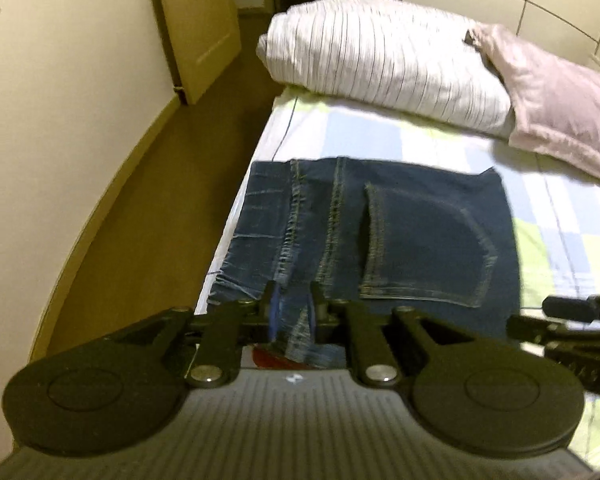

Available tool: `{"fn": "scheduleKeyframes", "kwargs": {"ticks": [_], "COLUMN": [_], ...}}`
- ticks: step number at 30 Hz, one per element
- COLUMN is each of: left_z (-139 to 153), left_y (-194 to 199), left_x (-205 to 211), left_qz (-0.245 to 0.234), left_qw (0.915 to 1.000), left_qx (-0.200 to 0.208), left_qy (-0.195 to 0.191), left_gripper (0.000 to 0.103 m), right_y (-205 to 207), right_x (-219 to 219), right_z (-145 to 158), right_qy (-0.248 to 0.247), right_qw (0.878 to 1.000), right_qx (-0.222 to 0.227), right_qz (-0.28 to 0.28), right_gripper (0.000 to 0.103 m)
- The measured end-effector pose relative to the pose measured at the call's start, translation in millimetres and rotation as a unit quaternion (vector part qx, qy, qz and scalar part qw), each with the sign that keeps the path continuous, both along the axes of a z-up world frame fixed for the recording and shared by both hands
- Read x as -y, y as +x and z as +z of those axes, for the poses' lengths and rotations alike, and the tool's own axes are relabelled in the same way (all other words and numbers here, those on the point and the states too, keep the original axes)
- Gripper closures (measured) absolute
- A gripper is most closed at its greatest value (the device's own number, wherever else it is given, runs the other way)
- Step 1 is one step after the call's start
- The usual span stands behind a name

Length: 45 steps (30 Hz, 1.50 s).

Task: Fold clothes

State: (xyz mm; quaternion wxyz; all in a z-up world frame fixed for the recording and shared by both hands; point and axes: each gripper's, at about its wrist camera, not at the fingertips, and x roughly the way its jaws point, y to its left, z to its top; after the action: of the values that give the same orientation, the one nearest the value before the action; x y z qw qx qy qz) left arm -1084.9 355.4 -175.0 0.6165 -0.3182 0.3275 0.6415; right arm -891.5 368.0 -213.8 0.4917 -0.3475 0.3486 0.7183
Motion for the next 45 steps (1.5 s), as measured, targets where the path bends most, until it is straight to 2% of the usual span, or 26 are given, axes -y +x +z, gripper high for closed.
{"fn": "scheduleKeyframes", "kwargs": {"ticks": [8,10,12,18,23,26,31,33,37,45], "left_z": [52.3,64.3,75.3,100.6,105.3,107.1,110.0,111.4,110.2,93.5], "left_y": [32.5,42.1,52.2,82.0,103.1,115.0,134.8,141.4,145.1,137.4], "left_x": [60.4,81.6,104.8,175.5,222.9,248.7,291.6,306.7,314.4,313.2], "left_qz": [0.024,0.031,0.038,0.062,0.070,0.072,0.075,0.077,0.072,0.054], "left_qw": [0.9993,0.9987,0.9981,0.9958,0.9946,0.9937,0.9916,0.9911,0.9928,0.9967], "left_qx": [0.000,-0.002,-0.005,-0.016,-0.036,-0.052,-0.079,-0.083,-0.067,-0.046], "left_qy": [0.030,0.040,0.047,0.066,0.067,0.068,0.070,0.071,0.068,0.040], "left_gripper": [0.081,0.074,0.074,0.060,0.044,0.042,0.026,0.025,0.025,0.025], "right_y": [22.0,32.0,42.5,72.1,99.2,110.9,125.7,129.4,136.7,143.8], "right_x": [54.9,73.1,92.0,150.7,203.7,233.2,272.2,281.2,296.0,292.9], "right_z": [35.7,47.1,58.9,89.4,100.9,101.8,104.7,108.1,116.5,109.4], "right_qy": [0.037,0.048,0.059,0.092,0.103,0.101,0.094,0.096,0.112,0.066], "right_qw": [0.999,0.999,0.998,0.995,0.993,0.993,0.994,0.994,0.993,0.996], "right_qx": [-0.009,-0.012,-0.015,-0.018,-0.027,-0.030,-0.030,-0.032,-0.041,-0.064], "right_qz": [0.001,0.004,0.006,0.034,0.052,0.055,0.053,0.048,0.026,-0.006], "right_gripper": [0.056,0.056,0.056,0.056,0.055,0.055,0.043,0.042,0.042,0.042]}}
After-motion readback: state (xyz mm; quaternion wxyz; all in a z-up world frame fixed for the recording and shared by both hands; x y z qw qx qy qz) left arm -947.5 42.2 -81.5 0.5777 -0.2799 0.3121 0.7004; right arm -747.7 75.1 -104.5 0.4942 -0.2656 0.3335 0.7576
